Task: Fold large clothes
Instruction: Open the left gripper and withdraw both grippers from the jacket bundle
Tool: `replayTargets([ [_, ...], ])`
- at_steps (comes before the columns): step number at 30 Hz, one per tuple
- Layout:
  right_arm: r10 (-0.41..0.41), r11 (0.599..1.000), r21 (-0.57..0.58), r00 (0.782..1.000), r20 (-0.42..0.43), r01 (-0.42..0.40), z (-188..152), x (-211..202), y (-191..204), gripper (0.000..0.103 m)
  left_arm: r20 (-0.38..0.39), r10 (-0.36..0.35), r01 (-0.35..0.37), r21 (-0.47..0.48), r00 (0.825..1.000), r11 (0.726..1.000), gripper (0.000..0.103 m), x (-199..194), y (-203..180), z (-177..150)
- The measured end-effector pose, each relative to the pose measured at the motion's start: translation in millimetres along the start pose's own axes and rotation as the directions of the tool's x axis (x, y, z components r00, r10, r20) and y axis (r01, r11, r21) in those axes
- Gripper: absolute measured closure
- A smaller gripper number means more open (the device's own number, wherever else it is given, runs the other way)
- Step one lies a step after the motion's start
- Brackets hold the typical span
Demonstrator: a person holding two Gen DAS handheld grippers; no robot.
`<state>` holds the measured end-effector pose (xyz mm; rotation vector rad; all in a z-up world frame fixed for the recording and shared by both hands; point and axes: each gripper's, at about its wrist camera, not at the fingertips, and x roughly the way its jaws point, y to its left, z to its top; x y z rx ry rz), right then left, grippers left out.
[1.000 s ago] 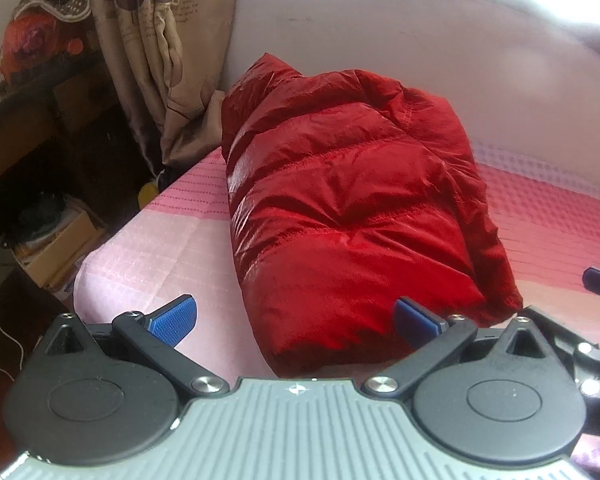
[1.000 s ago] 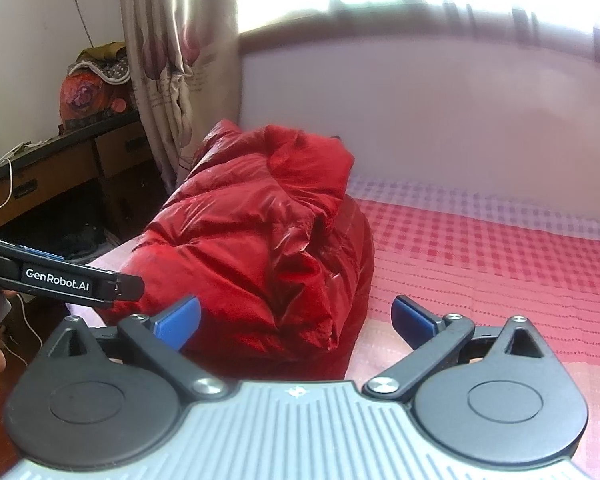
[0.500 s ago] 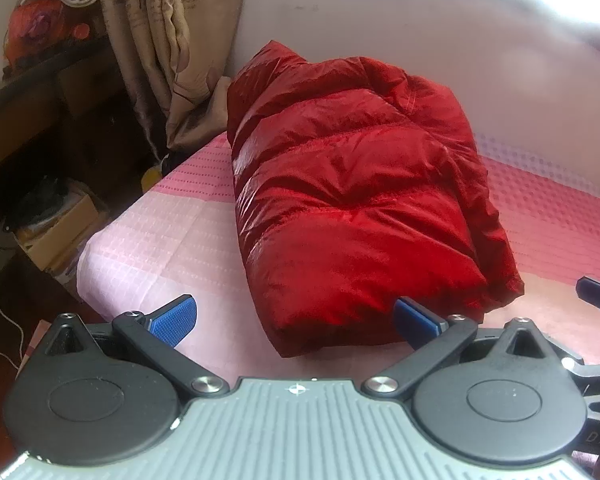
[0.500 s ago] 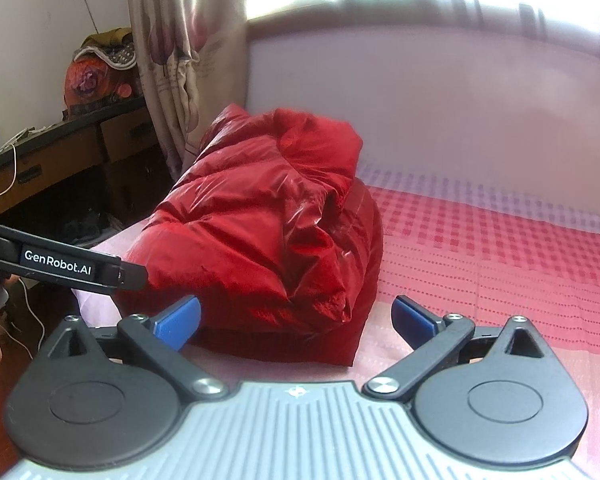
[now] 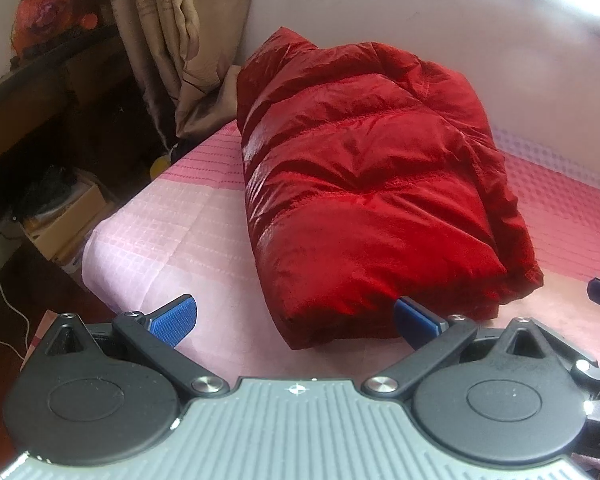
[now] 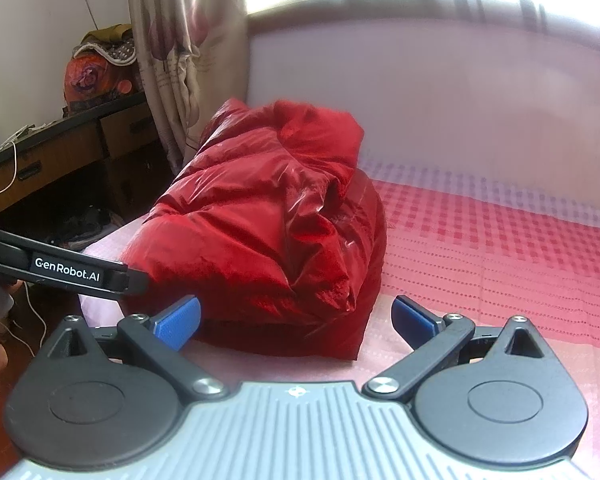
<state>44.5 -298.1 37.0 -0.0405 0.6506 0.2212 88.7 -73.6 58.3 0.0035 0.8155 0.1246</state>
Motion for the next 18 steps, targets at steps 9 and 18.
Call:
replayTargets([
  [9, 0.006, 1.0, 0.004, 1.0, -0.008, -0.005, -2.0, 1.1, 0.5, 0.0, 0.051, 0.033, -0.032, -0.012, 0.998, 0.999, 0.0, -0.9, 2.8, -2.2],
  [18, 0.008, 1.0, 0.005, 1.0, -0.004, -0.008, -0.3, 0.2, 0.9, 0.0, 0.011, 0.04, -0.04, -0.017, 0.999, 0.999, 0.0, 0.5, 5.9, -4.4],
])
